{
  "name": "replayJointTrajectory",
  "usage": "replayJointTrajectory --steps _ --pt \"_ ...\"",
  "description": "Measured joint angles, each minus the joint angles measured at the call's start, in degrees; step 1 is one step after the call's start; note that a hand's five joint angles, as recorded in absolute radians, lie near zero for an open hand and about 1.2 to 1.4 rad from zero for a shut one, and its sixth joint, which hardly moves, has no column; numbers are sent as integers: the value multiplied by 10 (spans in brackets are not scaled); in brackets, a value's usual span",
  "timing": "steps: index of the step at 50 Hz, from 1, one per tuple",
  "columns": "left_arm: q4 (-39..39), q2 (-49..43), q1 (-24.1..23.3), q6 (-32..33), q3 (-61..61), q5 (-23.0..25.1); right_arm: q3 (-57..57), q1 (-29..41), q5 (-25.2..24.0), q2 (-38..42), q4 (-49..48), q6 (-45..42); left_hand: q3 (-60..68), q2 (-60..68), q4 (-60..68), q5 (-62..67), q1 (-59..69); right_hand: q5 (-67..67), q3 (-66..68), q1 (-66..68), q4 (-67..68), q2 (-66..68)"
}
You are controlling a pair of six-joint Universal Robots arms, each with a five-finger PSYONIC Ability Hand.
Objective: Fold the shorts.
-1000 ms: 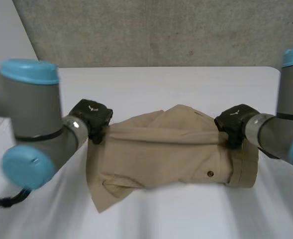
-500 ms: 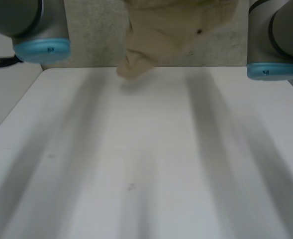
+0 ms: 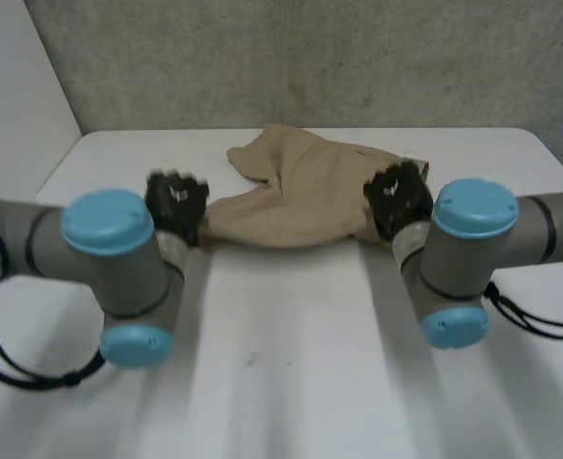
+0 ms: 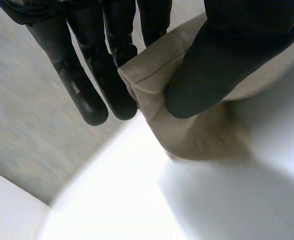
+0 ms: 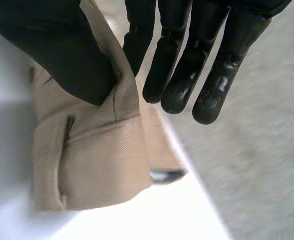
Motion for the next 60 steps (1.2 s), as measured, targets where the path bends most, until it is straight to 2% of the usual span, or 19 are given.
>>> replayJointTrajectory --steps 8,17,23,27,33,36,37,39,41,43,49,53,56,60 --pt "-57 16 -5 1 -56 2 29 0 3 -21 98 4 0 0 0 0 0 0 0 0 0 0" --pt "-151 100 -5 8 -109 6 76 -5 2 -94 184 6 0 0 0 0 0 0 0 0 0 0" --pt "-249 146 -8 24 -151 7 107 -7 0 -138 253 0 0 0 0 0 0 0 0 0 0 0" --pt "-314 181 -25 31 -188 9 129 -7 -6 -163 327 -10 0 0 0 0 0 0 0 0 0 0" --pt "-354 234 -51 33 -237 18 174 -8 -20 -195 419 -46 0 0 0 0 0 0 0 0 0 0" --pt "-357 251 -57 33 -249 24 203 -8 -30 -213 435 -64 -8 -9 -5 -2 -5 0 0 0 0 0" --pt "-357 256 -58 33 -250 26 211 -8 -33 -217 433 -66 -66 -68 -58 -45 -53 0 0 0 0 0" --pt "-357 262 -58 35 -249 29 223 -8 -37 -223 425 -69 -218 -223 -221 -201 -233 0 0 0 0 0" --pt "-355 267 -57 42 -238 31 235 -8 -41 -228 406 -70 -440 -460 -450 -424 -482 0 0 0 0 0" --pt "-354 269 -56 50 -227 32 241 -8 -42 -230 393 -70 -525 -538 -535 -504 -546 0 0 0 0 0" --pt "-338 271 -47 97 -154 45 262 -8 -41 -234 335 -66 -557 -571 -569 -538 -553 0 0 0 0 0" --pt "-309 252 -29 112 -97 84 279 -8 -41 -233 306 -61 -557 -571 -569 -538 -553 0 0 0 0 0" --pt "-269 202 -8 113 -41 133 292 -8 -42 -233 289 -51 -557 -571 -569 -538 -553 0 0 0 0 0" --pt "-235 121 7 104 31 171 307 -7 -44 -233 273 -30 -557 -571 -569 -538 -551 0 0 0 0 0"
